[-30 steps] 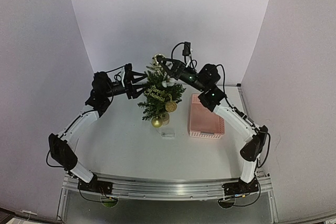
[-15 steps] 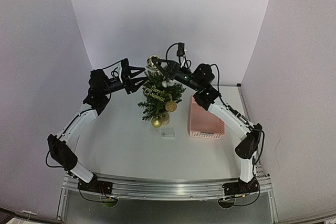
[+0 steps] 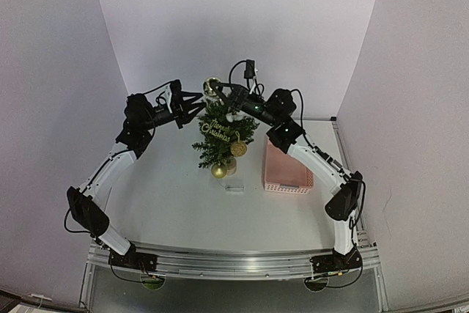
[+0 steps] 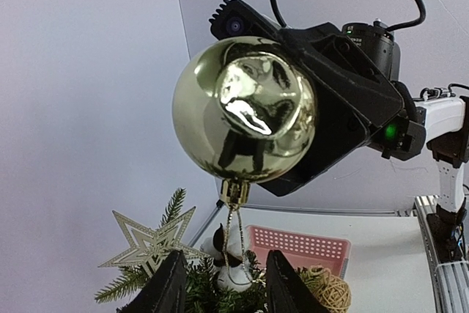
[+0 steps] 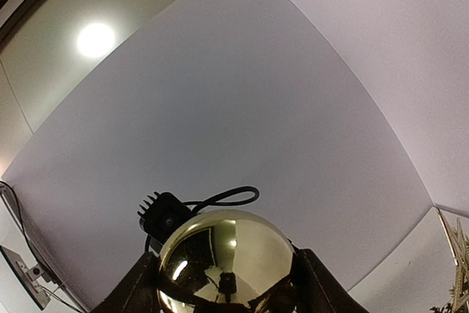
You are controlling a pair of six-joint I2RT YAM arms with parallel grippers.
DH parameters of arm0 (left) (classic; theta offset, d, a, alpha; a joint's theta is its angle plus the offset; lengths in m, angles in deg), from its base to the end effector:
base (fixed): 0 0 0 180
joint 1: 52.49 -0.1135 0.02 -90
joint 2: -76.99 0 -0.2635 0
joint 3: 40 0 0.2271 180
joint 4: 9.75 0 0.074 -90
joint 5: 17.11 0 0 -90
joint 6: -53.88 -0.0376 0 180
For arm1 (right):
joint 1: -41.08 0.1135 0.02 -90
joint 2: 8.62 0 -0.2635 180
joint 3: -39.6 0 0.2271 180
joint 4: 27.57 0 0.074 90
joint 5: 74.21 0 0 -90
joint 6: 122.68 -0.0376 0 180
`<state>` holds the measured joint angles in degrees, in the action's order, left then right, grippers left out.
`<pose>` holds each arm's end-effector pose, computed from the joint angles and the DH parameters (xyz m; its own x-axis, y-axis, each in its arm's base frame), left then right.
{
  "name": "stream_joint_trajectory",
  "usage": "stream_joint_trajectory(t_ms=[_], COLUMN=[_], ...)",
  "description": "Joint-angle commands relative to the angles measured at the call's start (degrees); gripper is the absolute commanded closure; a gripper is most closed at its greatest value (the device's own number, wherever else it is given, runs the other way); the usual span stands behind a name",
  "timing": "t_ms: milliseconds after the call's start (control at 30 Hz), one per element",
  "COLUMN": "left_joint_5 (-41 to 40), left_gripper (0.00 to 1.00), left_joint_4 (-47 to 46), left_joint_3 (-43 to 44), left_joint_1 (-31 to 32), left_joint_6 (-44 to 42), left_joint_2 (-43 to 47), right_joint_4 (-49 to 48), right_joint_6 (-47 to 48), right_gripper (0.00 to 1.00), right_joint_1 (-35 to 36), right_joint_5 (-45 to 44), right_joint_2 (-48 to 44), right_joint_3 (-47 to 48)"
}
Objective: Decorate the small christmas tree
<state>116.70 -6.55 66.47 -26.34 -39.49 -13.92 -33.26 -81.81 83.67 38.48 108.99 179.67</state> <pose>0.2953 -0.1740 0.4595 0.2462 -0.0736 -0.9664 0.9122 0.3547 0.2053 0.3199 0.3137 0.4850 -0.4342 0.5485 -0.7146 -0.8351 0.0524 0.5477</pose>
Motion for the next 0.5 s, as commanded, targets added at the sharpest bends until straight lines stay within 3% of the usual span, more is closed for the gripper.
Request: stream_joint_trajectory(t_ms=[0, 467], left_joint_5=[0.2, 0.1], left_gripper=[0.67, 0.75], left_joint_4=[0.6, 0.5], left_joint_3=[2.7, 3.7], left_joint_1=[-0.2, -0.1], left_joint_6=[-1.0, 0.3], left_joint_2=[-0.3, -1.1], right_joint_4=[-2.3, -2.4], right_joint_6=[-0.2, 0.0], right_gripper=[0.7, 0.72], right_joint_1=[0.5, 0.5], right_joint_5=[0.5, 1.0], right_joint_2=[1.0, 2.1], right_joint_3=[2.6, 4.1])
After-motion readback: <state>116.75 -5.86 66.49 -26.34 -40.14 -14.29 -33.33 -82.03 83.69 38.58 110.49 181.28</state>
